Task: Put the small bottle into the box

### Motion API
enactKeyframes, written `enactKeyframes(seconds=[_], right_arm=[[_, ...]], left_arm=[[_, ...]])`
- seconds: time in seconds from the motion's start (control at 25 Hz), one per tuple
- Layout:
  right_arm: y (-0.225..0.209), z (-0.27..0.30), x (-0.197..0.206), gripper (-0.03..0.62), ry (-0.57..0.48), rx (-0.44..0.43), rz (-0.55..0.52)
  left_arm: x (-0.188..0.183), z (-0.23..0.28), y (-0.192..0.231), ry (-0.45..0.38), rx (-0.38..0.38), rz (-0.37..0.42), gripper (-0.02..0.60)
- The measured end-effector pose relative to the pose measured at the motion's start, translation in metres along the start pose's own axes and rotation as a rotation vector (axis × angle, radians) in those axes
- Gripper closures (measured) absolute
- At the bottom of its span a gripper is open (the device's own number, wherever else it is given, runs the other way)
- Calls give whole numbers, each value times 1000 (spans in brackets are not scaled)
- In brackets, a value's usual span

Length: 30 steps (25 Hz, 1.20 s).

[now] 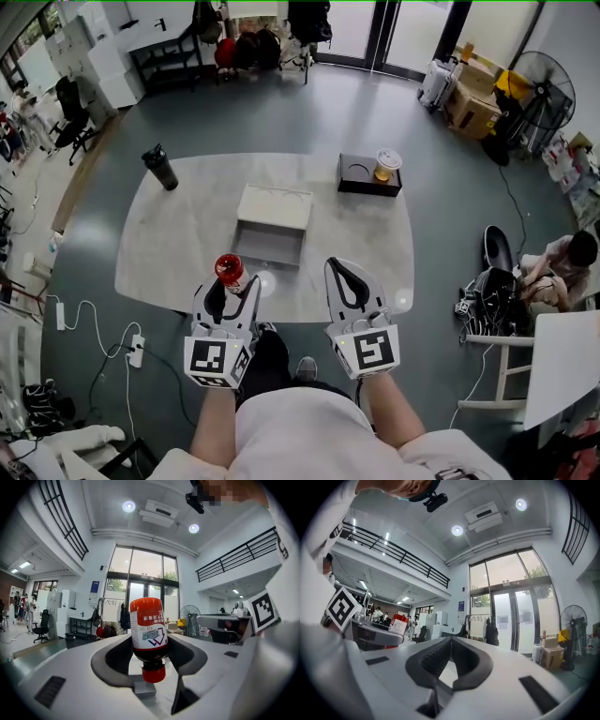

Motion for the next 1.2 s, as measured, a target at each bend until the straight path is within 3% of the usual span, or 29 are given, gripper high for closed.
enactKeyframes(seconds=[0.44, 0.6, 0.8, 1.0, 1.2], right_arm=[[-45, 97, 42, 568, 121, -18, 8], [-52, 143, 65, 568, 204, -43, 62], [-55, 182, 93, 568, 314, -92, 53], [-55, 203, 116, 568, 412, -149, 42], [-67, 206, 149, 568, 491, -152, 83]], left_arm=[[22, 112, 42, 83, 88, 6, 344], [35, 157, 65, 148, 155, 73, 344], [61, 202, 86, 245, 267, 112, 344], [82, 231, 97, 308, 392, 206, 344], [113, 253, 95, 406, 483, 302, 344]])
Point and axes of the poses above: the fingertips, and each gripper's own axes: z forward along the fingers, y to its left, x out of its underside, the point moved 8 cm from there along -z, backward along the fingers, and after that the axes turned 5 degrees about -x, right-handed, at the moved point
